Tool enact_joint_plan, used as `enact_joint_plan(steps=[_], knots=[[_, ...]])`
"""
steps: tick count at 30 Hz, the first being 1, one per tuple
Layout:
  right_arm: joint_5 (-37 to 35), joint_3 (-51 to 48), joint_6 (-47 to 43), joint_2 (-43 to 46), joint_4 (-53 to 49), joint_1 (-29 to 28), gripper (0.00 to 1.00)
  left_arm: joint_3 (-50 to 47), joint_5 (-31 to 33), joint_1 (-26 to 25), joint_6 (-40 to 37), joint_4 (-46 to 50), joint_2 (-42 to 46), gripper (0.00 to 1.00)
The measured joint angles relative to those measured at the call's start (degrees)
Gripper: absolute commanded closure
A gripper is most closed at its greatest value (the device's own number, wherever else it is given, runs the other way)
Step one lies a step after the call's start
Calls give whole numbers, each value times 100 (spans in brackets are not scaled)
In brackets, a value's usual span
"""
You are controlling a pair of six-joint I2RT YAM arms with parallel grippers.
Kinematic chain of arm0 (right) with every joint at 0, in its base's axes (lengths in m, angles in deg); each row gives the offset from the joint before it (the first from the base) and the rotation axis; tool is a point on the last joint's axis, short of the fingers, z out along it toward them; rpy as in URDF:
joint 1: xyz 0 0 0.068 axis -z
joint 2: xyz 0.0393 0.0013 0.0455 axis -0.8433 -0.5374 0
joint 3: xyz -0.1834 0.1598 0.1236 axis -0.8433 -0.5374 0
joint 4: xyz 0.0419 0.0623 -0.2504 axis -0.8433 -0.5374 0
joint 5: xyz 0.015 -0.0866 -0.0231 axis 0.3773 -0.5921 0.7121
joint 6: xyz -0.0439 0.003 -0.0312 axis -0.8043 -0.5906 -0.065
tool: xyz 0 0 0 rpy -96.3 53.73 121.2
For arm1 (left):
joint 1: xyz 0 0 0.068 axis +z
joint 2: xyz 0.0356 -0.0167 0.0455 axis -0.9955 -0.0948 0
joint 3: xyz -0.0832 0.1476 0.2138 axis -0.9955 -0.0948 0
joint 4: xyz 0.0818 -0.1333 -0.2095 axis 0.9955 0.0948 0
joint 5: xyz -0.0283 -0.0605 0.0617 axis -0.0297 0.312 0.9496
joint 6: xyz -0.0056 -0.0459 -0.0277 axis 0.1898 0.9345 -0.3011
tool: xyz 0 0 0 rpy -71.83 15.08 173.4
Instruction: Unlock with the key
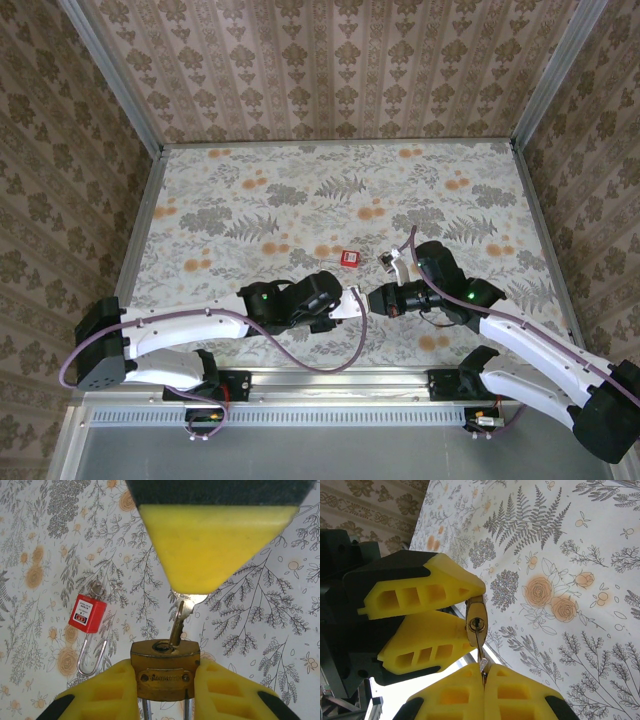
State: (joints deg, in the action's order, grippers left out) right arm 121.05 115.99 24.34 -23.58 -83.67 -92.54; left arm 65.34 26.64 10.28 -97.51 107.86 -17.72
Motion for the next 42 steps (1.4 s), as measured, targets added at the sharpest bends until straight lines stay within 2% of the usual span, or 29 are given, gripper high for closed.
enact_joint_plan(steps=[30,42], knots=[[-164,0,-153,-72,-11,-125,96,17,-28,0,-20,63,-96,83],[-319,0,-275,-76,-7,-278,97,50,-289,0,-17,208,26,83]])
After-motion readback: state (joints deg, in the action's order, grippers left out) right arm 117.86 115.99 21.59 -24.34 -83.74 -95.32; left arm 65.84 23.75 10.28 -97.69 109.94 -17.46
